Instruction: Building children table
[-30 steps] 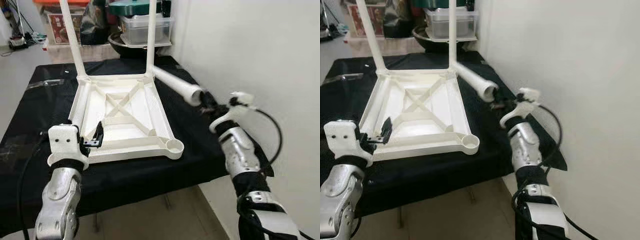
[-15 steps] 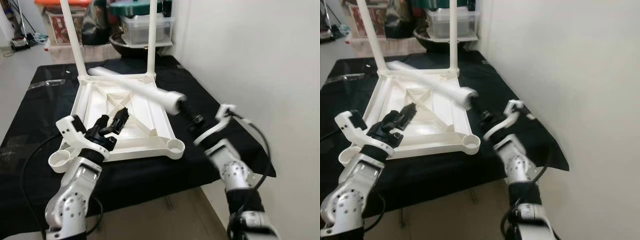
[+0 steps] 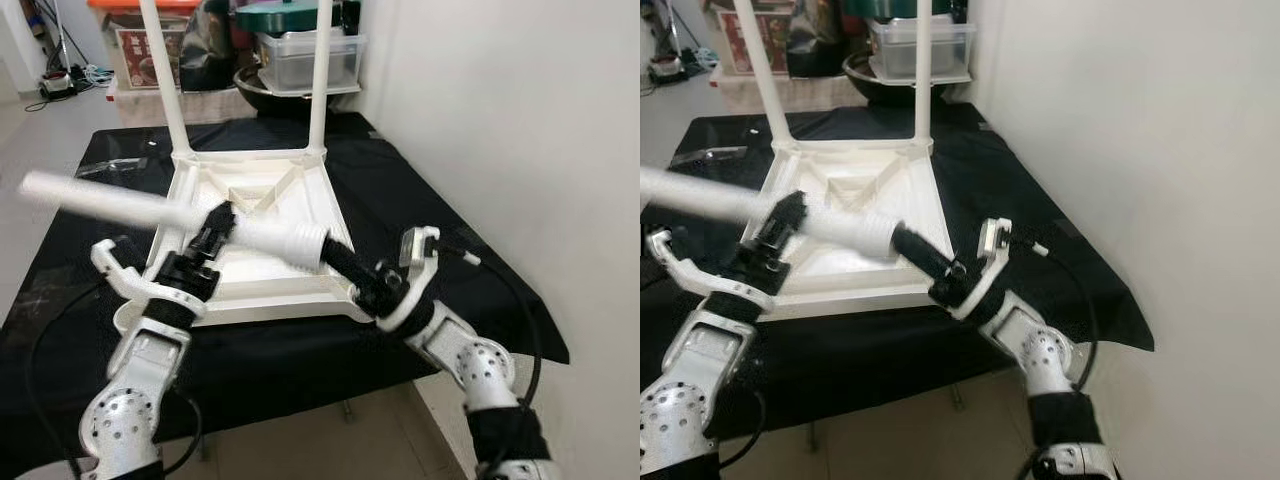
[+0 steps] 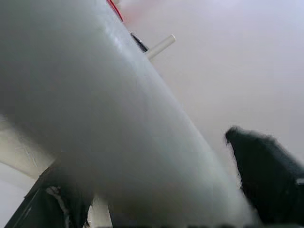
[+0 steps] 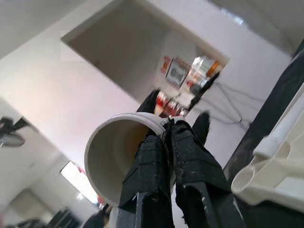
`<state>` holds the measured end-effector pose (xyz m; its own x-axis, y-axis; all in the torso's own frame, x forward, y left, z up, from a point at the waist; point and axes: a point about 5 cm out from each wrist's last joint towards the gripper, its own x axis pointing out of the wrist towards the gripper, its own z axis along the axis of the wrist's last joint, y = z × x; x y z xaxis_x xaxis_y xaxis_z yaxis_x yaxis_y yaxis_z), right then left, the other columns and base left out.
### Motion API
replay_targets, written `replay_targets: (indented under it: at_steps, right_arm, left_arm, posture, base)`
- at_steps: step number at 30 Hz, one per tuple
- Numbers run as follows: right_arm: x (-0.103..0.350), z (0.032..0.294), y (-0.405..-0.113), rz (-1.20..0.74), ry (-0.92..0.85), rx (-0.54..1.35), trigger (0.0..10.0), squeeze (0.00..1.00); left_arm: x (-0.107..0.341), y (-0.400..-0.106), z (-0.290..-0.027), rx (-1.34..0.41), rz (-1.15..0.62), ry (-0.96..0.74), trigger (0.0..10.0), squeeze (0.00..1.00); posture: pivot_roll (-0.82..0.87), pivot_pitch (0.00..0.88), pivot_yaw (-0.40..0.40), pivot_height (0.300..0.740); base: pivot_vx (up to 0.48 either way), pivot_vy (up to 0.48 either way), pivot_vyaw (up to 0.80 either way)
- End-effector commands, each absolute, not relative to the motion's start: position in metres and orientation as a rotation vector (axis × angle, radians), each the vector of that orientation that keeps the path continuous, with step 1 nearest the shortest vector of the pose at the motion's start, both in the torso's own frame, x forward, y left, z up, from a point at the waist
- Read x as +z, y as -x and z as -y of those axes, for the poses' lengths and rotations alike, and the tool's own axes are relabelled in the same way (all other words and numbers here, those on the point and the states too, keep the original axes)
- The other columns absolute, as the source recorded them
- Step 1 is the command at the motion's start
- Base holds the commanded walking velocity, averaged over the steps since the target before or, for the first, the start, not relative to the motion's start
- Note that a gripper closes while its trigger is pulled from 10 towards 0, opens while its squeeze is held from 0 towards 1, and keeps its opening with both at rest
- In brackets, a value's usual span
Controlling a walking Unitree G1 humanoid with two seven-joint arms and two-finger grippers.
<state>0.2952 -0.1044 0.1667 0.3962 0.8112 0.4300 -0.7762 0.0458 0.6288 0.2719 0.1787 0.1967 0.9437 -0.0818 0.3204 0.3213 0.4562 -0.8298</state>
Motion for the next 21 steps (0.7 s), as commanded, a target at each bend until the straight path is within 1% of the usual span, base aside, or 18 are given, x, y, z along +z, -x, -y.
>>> replay_targets:
  at_steps: [1, 4, 6, 8, 13, 17, 18, 19, 20, 21]
  right_arm:
    - [0.171, 0.102, -0.290, -0.031, -0.931, 1.276, 0.0, 0.00]
    - [0.169, 0.103, -0.288, -0.047, -0.924, 1.282, 0.0, 0.00]
    - [0.169, 0.106, -0.285, -0.061, -0.921, 1.296, 0.0, 0.00]
    - [0.169, 0.106, -0.285, -0.061, -0.921, 1.296, 0.0, 0.00]
    - [0.169, 0.113, -0.283, -0.084, -0.904, 1.315, 0.0, 0.00]
    - [0.168, 0.116, -0.284, -0.097, -0.889, 1.319, 0.0, 0.00]
    - [0.168, 0.117, -0.284, -0.104, -0.876, 1.328, 0.0, 0.00]
    - [0.168, 0.117, -0.284, -0.104, -0.876, 1.328, 0.0, 0.00]
    - [0.169, 0.116, -0.284, -0.108, -0.863, 1.339, 0.0, 0.00]
    - [0.169, 0.116, -0.284, -0.108, -0.863, 1.339, 0.0, 0.00]
  left_arm:
    - [0.197, -0.273, -0.184, -0.233, 0.265, 1.118, 10.0, 0.00]
    - [0.202, -0.272, -0.192, -0.238, 0.298, 1.124, 10.0, 0.00]
    - [0.207, -0.271, -0.206, -0.232, 0.338, 1.130, 10.0, 0.00]
    - [0.207, -0.271, -0.206, -0.232, 0.338, 1.130, 10.0, 0.00]
    - [0.211, -0.264, -0.227, -0.180, 0.390, 1.128, 10.0, 0.00]
    - [0.214, -0.258, -0.237, -0.173, 0.419, 1.135, 10.0, 0.00]
    - [0.214, -0.257, -0.240, -0.177, 0.423, 1.138, 4.2, 0.00]
    - [0.214, -0.257, -0.240, -0.177, 0.423, 1.138, 4.2, 0.00]
    - [0.214, -0.255, -0.239, -0.190, 0.422, 1.121, 0.0, 0.00]
    - [0.214, -0.255, -0.239, -0.190, 0.422, 1.121, 0.0, 0.00]
  posture:
    - [0.07, 0.000, -0.062, 0.740]
    - [0.07, 0.000, -0.062, 0.740]
    - [0.07, 0.000, -0.062, 0.740]
    - [0.07, 0.000, -0.062, 0.740]
    - [0.07, 0.000, -0.065, 0.740]
    - [0.07, 0.000, -0.077, 0.740]
    - [0.07, 0.000, -0.079, 0.740]
    - [0.07, 0.000, -0.079, 0.740]
    - [0.07, 0.000, -0.081, 0.740]
    - [0.07, 0.000, -0.081, 0.740]
  base:
    - [0.000, 0.000, 0.00]
    - [0.000, 0.000, 0.00]
    - [0.000, 0.000, 0.00]
    - [0.000, 0.000, 0.00]
    - [0.000, 0.000, 0.00]
    - [0.000, 0.000, 0.00]
    - [0.000, 0.000, 0.00]
    - [0.000, 0.000, 0.00]
    - [0.000, 0.000, 0.00]
    - [0.000, 0.000, 0.00]
